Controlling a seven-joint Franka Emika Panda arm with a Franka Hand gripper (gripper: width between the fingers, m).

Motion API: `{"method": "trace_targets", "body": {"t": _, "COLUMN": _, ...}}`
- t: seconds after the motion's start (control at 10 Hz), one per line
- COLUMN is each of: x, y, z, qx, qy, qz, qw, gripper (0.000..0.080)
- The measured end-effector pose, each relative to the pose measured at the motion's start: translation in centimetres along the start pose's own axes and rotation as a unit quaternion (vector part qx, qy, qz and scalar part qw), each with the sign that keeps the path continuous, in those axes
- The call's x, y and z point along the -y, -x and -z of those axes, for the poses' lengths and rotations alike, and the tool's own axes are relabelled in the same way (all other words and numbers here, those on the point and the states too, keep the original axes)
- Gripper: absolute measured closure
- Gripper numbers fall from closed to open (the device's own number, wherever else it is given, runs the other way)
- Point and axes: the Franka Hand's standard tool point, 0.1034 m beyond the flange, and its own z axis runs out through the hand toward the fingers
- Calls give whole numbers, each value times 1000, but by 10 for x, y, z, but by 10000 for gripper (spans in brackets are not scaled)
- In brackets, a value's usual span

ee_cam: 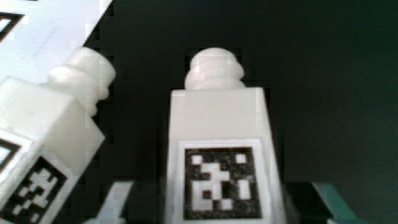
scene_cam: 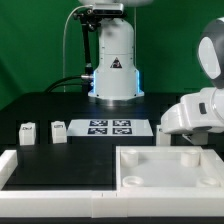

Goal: Assemble one leg

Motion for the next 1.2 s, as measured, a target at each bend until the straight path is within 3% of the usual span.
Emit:
{"method": "trace_targets", "body": {"t": 0.2, "x": -7, "y": 14, "z": 16, "qx": 2, "qy": 1, "qz": -3, "qw": 1000, "gripper": 511}}
{"method": "trace_targets", "body": {"t": 0.4, "x": -24, "y": 43, "z": 45, "qx": -4, "qy": 1, "qz": -13, "qw": 1000, "gripper": 509}}
{"method": "trace_targets", "body": {"t": 0.6, "x": -38, "y": 57, "z": 65, "qx": 2, "qy": -1, "qz": -10, "qw": 1000, "gripper": 509}}
{"method": "trace_targets", "body": {"t": 0.7, "x": -47, "y": 59, "z": 75, "qx": -3, "qy": -5, "qz": 6, "qw": 1000, "gripper": 509}}
{"method": "trace_targets", "body": {"t": 0.9, "x": -43, "y": 52, "z": 74, "qx": -29, "qy": -6, "qz": 7, "qw": 1000, "gripper": 509}}
{"method": "trace_targets", "body": {"t": 1.0, "x": -42, "y": 42, "z": 81, "qx": -80, "qy": -10, "qz": 5, "qw": 997, "gripper": 509}}
{"method": "trace_targets", "body": {"t": 1.1, "x": -42, "y": 42, "z": 85, "qx": -152, "qy": -12, "qz": 3, "qw": 988, "gripper": 509}}
{"method": "trace_targets", "body": {"t": 1.2, "x": -46, "y": 49, "z": 86, "qx": -183, "qy": -11, "qz": 5, "qw": 983, "gripper": 509}}
